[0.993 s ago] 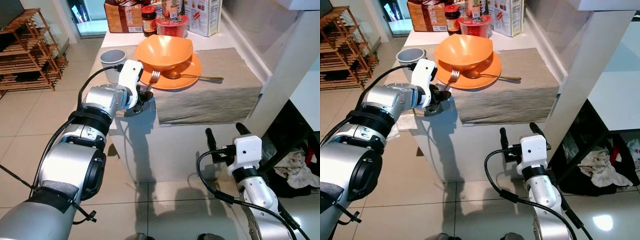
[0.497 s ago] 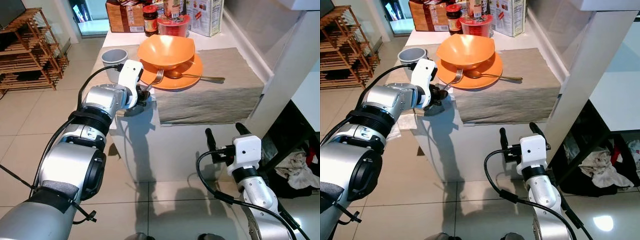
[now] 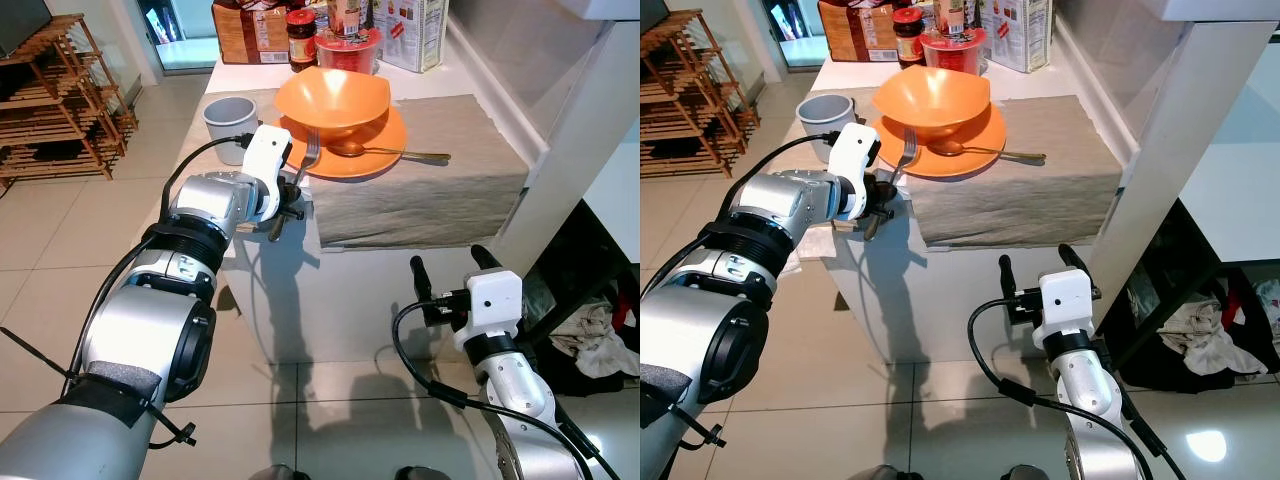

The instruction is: Setting the table

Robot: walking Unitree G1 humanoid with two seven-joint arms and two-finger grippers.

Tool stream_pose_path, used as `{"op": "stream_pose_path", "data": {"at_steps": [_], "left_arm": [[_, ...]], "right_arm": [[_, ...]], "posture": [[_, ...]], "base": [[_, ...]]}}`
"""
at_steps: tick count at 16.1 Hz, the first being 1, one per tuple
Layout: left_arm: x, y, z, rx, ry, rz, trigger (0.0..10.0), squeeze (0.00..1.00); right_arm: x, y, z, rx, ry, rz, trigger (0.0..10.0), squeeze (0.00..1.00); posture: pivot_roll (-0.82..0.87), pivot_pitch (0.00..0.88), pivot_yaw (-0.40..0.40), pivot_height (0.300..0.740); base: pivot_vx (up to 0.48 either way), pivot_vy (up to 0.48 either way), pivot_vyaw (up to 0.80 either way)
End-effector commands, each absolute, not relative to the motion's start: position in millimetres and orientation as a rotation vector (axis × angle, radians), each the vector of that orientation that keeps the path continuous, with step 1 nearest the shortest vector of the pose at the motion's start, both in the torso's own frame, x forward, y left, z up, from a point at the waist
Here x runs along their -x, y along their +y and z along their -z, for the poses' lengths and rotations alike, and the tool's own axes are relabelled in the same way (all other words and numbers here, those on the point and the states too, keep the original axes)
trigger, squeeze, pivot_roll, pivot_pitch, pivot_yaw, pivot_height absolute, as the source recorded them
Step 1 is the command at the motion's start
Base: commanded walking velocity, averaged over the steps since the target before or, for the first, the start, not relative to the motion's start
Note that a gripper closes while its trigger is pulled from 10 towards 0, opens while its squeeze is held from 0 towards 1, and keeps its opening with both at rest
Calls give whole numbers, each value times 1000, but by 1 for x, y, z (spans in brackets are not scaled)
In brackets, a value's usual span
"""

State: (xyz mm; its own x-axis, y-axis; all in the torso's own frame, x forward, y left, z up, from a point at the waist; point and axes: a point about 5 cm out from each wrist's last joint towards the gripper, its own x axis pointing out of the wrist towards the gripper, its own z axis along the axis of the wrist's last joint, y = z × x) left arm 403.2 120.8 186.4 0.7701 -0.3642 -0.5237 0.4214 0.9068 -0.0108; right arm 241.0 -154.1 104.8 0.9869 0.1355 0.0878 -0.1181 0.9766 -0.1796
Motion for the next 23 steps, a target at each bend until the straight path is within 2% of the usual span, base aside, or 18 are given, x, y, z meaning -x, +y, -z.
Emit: {"op": "stream_pose_path", "data": {"at_steps": [1,11,19,23], "left_arm": [[-403,124,-185,-116,554,414,0,0],[-404,119,-190,-75,511,424,0,0],[-413,115,-218,-27,336,414,0,0],[-412,117,-214,-28,353,414,0,0]], "right_arm": [[-241,-152,-106,171,-98,-136,10000,0],[-239,-152,-104,176,-91,-143,10000,0],[-240,-151,-103,178,-92,-149,10000,0],[-240,-151,-103,177,-89,-149,10000,0]], "posture": [[-102,47,117,731],[-103,44,109,731],[-105,32,109,731],[-102,38,107,731]], "base": [[0,0,0],[0,0,0],[0,0,0],[0,0,0]]}}
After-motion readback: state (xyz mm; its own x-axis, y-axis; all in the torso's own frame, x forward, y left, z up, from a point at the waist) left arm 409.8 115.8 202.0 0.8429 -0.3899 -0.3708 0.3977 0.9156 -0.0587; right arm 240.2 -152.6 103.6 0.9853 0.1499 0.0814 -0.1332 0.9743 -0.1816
